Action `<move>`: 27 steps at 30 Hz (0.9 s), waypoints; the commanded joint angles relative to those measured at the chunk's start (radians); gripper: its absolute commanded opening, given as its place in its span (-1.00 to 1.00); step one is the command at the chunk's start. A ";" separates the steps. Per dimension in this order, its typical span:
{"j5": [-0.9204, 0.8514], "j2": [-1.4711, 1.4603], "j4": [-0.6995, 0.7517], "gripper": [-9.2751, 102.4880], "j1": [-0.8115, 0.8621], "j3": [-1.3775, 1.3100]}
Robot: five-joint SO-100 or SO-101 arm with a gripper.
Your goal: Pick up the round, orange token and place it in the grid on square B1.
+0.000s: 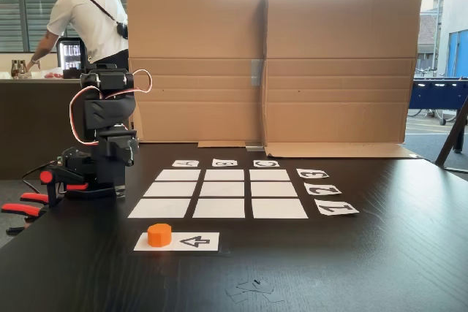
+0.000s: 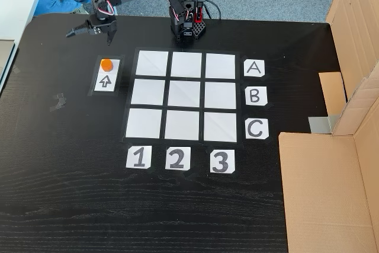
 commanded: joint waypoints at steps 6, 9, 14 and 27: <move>0.025 -0.028 -0.012 0.58 -0.035 -0.029; 0.029 -0.038 -0.018 0.58 -0.043 -0.020; 0.034 -0.049 -0.021 0.59 -0.063 0.005; 0.067 -0.107 -0.046 0.59 -0.123 0.037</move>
